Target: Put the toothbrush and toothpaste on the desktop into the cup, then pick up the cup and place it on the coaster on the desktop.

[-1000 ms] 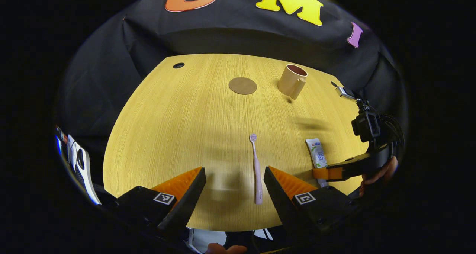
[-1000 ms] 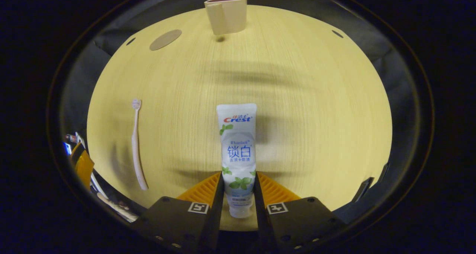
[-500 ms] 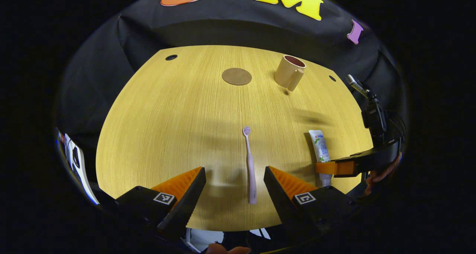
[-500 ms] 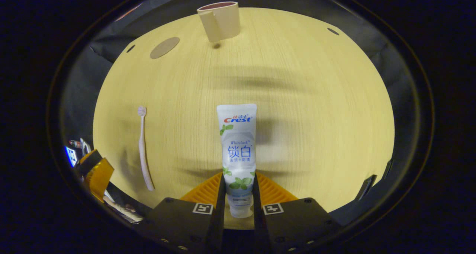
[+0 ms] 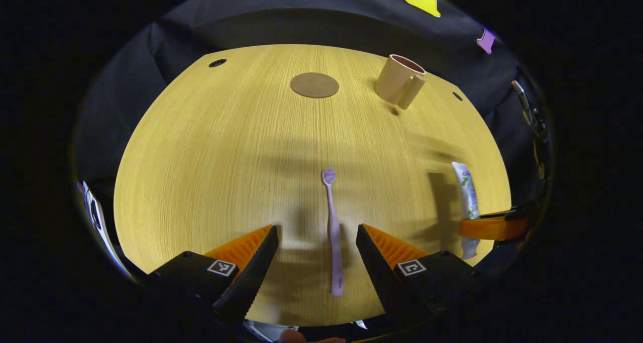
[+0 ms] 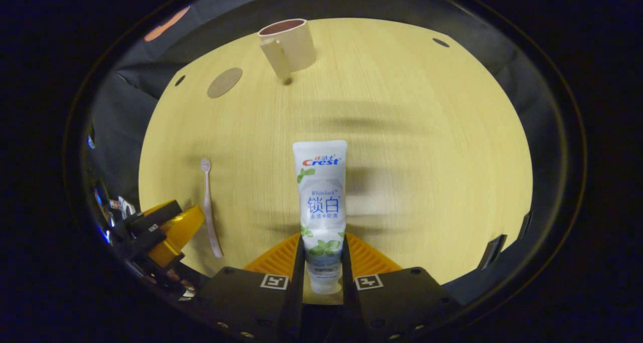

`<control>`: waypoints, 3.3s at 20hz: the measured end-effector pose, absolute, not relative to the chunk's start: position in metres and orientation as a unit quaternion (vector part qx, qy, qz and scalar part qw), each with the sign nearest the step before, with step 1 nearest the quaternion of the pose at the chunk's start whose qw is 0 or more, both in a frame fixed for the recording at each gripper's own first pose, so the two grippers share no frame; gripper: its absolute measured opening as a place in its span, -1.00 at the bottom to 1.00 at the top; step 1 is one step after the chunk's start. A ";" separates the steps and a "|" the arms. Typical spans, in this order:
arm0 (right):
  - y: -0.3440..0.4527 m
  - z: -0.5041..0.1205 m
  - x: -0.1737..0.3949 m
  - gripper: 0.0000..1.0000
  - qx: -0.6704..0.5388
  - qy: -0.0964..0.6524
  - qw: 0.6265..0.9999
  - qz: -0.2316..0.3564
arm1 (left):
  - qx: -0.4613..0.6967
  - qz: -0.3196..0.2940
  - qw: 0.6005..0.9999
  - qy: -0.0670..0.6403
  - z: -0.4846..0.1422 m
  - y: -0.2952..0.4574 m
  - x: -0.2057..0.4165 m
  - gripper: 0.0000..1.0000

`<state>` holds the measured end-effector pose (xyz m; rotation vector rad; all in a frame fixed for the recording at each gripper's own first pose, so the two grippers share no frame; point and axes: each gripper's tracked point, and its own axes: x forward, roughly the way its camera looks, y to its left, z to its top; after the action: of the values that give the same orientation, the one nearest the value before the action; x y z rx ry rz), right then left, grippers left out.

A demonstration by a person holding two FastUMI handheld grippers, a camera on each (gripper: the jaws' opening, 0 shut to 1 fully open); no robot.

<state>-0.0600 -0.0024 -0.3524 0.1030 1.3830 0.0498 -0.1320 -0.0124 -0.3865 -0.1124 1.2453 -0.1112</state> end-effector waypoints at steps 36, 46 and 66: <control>0.039 -0.227 0.081 -0.48 0.072 0.448 0.888 0.080 | -0.037 -0.025 0.859 0.510 -0.280 0.012 -0.056 -0.92; 0.068 -0.185 0.237 -0.50 0.035 0.251 0.964 0.082 | -0.049 -0.021 0.882 0.467 -0.225 0.012 -0.039 -0.92; 0.070 -0.251 0.282 0.28 -0.005 0.198 0.978 0.059 | -0.044 0.008 0.913 0.406 -0.179 0.026 0.000 -0.92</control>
<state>0.2818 0.0702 -0.2509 -0.0092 0.3993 0.1183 -0.0003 0.0259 -0.1790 -0.0908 0.8362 0.0163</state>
